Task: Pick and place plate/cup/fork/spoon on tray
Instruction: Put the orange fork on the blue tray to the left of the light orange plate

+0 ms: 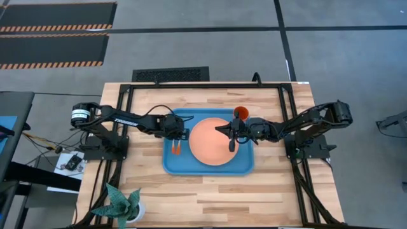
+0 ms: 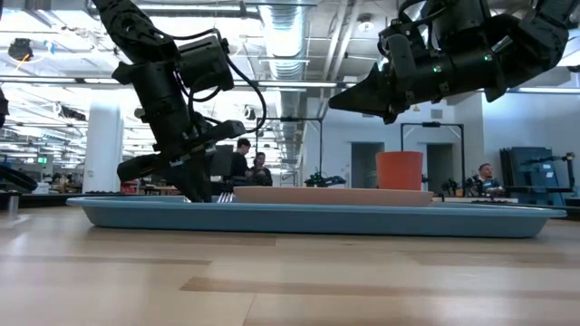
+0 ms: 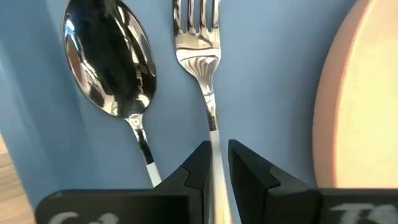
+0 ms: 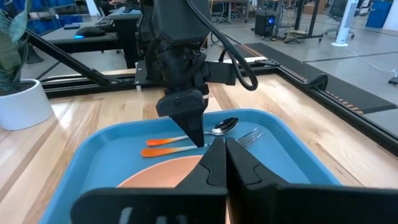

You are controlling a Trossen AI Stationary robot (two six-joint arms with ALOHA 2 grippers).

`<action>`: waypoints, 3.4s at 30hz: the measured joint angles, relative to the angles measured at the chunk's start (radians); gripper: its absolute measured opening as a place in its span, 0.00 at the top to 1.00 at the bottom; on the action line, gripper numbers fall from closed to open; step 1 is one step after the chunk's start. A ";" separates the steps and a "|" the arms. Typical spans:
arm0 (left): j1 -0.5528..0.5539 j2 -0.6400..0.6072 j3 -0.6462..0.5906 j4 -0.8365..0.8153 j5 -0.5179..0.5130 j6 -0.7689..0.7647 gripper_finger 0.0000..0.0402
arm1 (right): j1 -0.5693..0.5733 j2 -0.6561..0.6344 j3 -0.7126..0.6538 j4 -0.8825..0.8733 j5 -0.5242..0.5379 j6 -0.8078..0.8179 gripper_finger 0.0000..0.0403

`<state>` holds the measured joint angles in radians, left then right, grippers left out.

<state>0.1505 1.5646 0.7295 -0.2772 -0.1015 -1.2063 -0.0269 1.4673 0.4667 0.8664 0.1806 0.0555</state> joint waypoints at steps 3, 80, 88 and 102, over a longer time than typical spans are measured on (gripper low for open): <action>0.000 0.000 0.000 -0.013 0.000 0.025 0.92 | 0.000 0.000 0.000 -0.006 0.000 0.004 0.99; 0.028 -0.170 0.022 -0.011 -0.038 0.548 0.99 | 0.059 0.001 0.000 -0.017 0.004 -0.004 0.99; 0.037 -0.103 0.107 -0.203 0.023 0.649 1.00 | 0.060 0.000 0.000 0.001 0.003 -0.008 0.99; -0.015 0.057 0.133 -0.302 0.076 0.579 1.00 | 0.067 0.000 0.000 0.002 0.003 0.000 0.99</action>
<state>0.1352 1.6215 0.8622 -0.5790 -0.0250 -0.6271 0.0400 1.4677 0.4671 0.8681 0.1837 0.0555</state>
